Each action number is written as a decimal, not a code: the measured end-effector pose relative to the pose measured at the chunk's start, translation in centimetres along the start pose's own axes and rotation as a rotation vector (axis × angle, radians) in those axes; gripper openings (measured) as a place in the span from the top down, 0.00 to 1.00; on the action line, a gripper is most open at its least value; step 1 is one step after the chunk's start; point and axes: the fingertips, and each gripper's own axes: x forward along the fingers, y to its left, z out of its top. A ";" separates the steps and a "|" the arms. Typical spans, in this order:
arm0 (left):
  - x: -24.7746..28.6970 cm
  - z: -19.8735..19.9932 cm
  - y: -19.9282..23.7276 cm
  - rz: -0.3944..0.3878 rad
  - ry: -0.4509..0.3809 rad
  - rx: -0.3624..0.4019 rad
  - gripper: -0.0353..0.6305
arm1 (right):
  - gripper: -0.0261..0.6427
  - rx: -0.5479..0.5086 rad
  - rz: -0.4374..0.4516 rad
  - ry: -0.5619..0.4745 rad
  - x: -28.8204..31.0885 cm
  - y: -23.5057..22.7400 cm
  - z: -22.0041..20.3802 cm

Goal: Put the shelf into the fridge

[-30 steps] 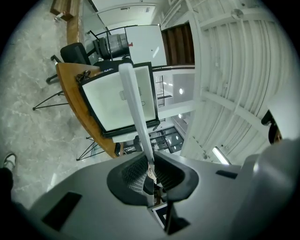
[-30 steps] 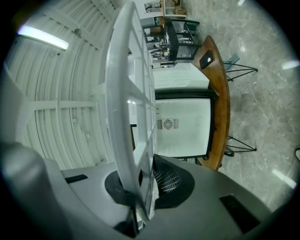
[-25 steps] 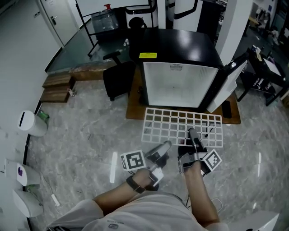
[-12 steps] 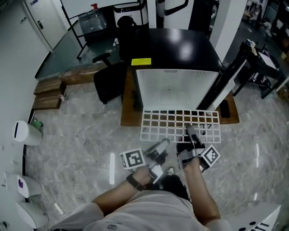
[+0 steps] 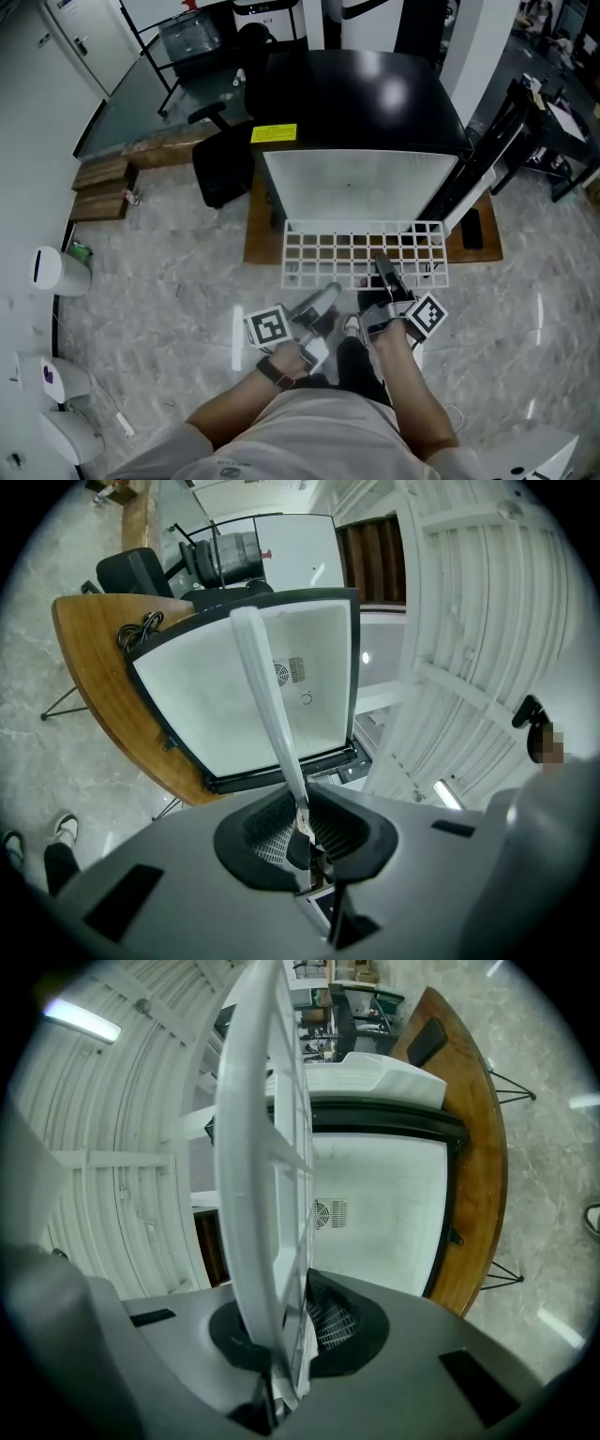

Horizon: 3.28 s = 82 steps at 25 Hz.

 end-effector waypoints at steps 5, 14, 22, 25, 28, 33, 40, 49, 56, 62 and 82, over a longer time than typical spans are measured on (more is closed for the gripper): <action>1.6 2.3 3.5 0.020 -0.005 0.002 0.88 | 0.89 0.012 -0.020 0.019 3.3 -3.2 0.6; 2.4 3.0 5.6 0.017 -0.014 0.033 0.88 | 0.89 0.017 -0.012 0.014 4.3 -5.4 1.0; 2.6 3.1 6.7 0.026 0.002 0.039 0.88 | 0.89 0.030 -0.016 0.005 4.5 -6.5 1.1; 2.9 3.6 7.4 0.024 -0.002 0.029 0.88 | 0.89 0.020 -0.021 0.011 5.3 -7.0 1.2; 3.5 4.4 8.2 0.016 -0.013 -0.026 0.88 | 0.89 0.015 -0.021 0.015 6.6 -7.6 1.4; 3.7 4.5 9.0 0.015 -0.011 -0.069 0.88 | 0.89 0.005 -0.001 0.011 7.1 -8.1 1.6; 4.5 5.6 10.2 0.016 -0.010 -0.056 0.88 | 0.89 -0.002 -0.009 0.036 8.8 -9.1 1.8; 5.2 6.2 10.8 0.006 -0.020 -0.055 0.88 | 0.89 -0.032 -0.001 0.041 9.7 -9.3 2.3; 7.0 8.2 11.4 0.006 -0.026 -0.063 0.88 | 0.89 -0.031 -0.001 0.042 12.2 -9.5 3.3; 7.8 9.4 11.6 0.005 -0.042 -0.052 0.88 | 0.89 -0.041 -0.001 0.045 13.5 -9.6 3.8; 12.7 15.7 12.8 0.010 -0.160 -0.039 0.88 | 0.89 -0.038 -0.026 0.066 20.8 -10.2 6.6</action>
